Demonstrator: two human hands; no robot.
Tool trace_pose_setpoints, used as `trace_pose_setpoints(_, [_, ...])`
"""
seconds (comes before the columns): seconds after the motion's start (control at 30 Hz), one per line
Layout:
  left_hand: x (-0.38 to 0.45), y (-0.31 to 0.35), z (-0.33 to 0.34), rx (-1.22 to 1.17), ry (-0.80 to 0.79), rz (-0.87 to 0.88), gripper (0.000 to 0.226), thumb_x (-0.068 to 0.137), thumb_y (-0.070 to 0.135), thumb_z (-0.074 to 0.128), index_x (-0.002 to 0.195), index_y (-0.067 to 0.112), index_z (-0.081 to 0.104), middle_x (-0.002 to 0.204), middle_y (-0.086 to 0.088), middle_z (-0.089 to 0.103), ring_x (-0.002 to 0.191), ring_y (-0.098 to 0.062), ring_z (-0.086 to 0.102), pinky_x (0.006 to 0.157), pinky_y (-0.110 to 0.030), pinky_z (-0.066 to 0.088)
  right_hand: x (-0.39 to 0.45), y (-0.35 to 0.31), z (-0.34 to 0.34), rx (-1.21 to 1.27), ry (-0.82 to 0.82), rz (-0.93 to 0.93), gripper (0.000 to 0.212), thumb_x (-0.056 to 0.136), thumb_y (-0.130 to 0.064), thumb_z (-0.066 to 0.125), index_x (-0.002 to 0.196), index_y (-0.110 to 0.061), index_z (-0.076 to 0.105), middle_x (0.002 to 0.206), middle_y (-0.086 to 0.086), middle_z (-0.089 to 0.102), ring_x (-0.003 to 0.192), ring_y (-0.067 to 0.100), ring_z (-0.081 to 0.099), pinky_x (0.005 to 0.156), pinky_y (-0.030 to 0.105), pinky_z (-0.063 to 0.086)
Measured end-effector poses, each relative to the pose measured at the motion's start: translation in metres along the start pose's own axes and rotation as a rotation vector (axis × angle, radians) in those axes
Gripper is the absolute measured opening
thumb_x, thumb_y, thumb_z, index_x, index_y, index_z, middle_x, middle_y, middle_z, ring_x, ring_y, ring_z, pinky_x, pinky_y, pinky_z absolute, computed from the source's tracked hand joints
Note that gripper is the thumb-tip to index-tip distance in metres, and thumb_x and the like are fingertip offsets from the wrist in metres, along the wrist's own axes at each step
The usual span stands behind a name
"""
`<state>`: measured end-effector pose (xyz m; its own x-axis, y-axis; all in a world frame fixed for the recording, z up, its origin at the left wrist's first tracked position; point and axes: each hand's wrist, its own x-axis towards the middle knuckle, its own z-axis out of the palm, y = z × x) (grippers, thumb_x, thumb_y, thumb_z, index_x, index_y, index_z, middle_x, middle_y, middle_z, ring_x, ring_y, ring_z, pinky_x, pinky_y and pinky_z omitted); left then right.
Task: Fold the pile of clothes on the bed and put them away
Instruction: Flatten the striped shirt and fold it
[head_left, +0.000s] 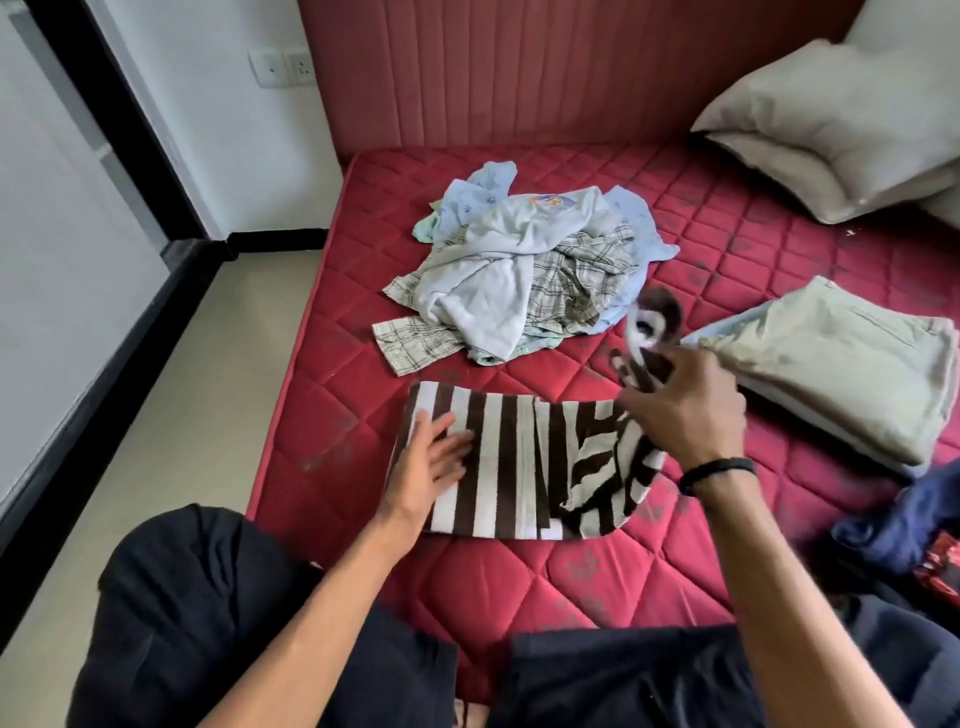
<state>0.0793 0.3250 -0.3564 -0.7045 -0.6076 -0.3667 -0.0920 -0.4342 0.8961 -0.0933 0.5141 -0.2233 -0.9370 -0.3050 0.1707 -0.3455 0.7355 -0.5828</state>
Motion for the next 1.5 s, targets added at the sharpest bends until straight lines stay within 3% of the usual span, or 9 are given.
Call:
trace_pose_setpoints(0.13, [-0.003,0.007,-0.028,-0.52,0.112,-0.215,0.084,0.095,0.075,0.04,0.135,0.004,0.059,0.123,-0.027,0.07,0.115,-0.04,0.069,0.103,-0.051,0.051,-0.038,-0.077,0.056,-0.165,-0.163,-0.293,0.031,0.075,-0.031,0.072,0.104,-0.023,0.071,0.097,0.009,0.073,0.094,0.037,0.07,0.073,0.039,0.053])
trace_pose_setpoints(0.27, [-0.012,0.02,-0.026,-0.618,0.022,-0.213,0.081,0.094,0.075,0.043,0.136,0.008,0.065,0.128,-0.022,0.069,0.11,-0.034,0.071,0.099,-0.045,0.051,-0.069,-0.094,0.107,0.086,-0.673,-0.39,0.042,0.077,-0.055,0.083,0.095,-0.019,0.07,0.087,-0.003,0.073,0.083,0.015,0.07,0.073,0.035,0.057])
trace_pose_setpoints(0.43, [-0.011,0.028,-0.025,-0.555,-0.044,-0.219,0.06,0.101,0.055,0.053,0.136,0.008,0.065,0.129,-0.019,0.07,0.124,-0.033,0.065,0.112,-0.049,0.046,-0.042,-0.027,0.152,-0.153,-0.38,-0.653,0.053,0.096,-0.056,0.045,0.13,-0.022,0.067,0.144,0.007,0.057,0.135,0.035,0.051,0.104,0.055,0.048])
trace_pose_setpoints(0.6, [-0.005,0.03,-0.041,-0.633,-0.018,-0.328,0.079,0.09,0.073,0.056,0.131,0.006,0.069,0.13,-0.022,0.069,0.123,-0.038,0.065,0.114,-0.053,0.043,-0.037,0.008,0.174,-0.484,-0.444,-0.616,0.072,0.097,-0.075,0.014,0.162,-0.045,0.014,0.172,-0.002,0.016,0.159,0.028,0.009,0.124,0.062,0.009])
trace_pose_setpoints(0.73, [-0.009,0.029,-0.058,0.048,-0.032,-0.263,0.067,0.076,0.059,0.084,0.128,0.019,0.07,0.116,-0.004,0.077,0.107,-0.022,0.074,0.098,-0.046,0.058,-0.03,0.005,0.18,-0.473,-0.337,-0.563,0.08,0.094,-0.083,0.013,0.158,-0.039,0.03,0.161,-0.001,0.036,0.148,0.028,0.03,0.12,0.054,0.021])
trace_pose_setpoints(0.9, [-0.018,0.011,-0.095,0.909,0.375,-0.118,0.033,0.069,0.05,0.086,0.081,0.022,0.074,0.08,0.001,0.076,0.085,-0.025,0.074,0.081,-0.036,0.06,0.002,-0.01,0.174,-0.444,-0.438,-0.379,0.08,0.086,-0.093,0.025,0.137,-0.035,0.048,0.135,0.005,0.055,0.128,0.036,0.05,0.101,0.054,0.043])
trace_pose_setpoints(1.23, [-0.006,0.011,-0.052,0.747,0.376,0.2,0.023,0.086,0.045,0.078,0.093,0.023,0.073,0.081,0.009,0.071,0.082,-0.016,0.07,0.081,-0.033,0.057,-0.085,0.066,0.067,-0.365,-0.795,0.022,0.052,0.1,-0.064,0.044,0.092,-0.017,0.065,0.085,0.01,0.077,0.084,0.034,0.075,0.071,0.04,0.058])
trace_pose_setpoints(1.4, [-0.035,-0.005,-0.016,0.876,0.18,0.189,0.035,0.091,0.057,0.068,0.089,0.023,0.076,0.071,0.008,0.072,0.069,-0.01,0.07,0.074,-0.033,0.058,-0.098,0.084,0.058,-0.025,-0.291,0.016,0.031,0.087,-0.048,0.074,0.074,-0.022,0.062,0.068,-0.007,0.066,0.067,0.019,0.065,0.06,0.034,0.047])
trace_pose_setpoints(1.5, [-0.042,-0.011,-0.012,0.882,0.237,0.229,0.036,0.09,0.062,0.066,0.09,0.027,0.075,0.07,0.006,0.072,0.07,-0.012,0.071,0.072,-0.035,0.059,-0.094,0.077,0.068,0.206,-0.331,0.057,0.02,0.089,-0.042,0.077,0.083,-0.024,0.072,0.075,-0.007,0.071,0.07,0.012,0.068,0.061,0.03,0.051])
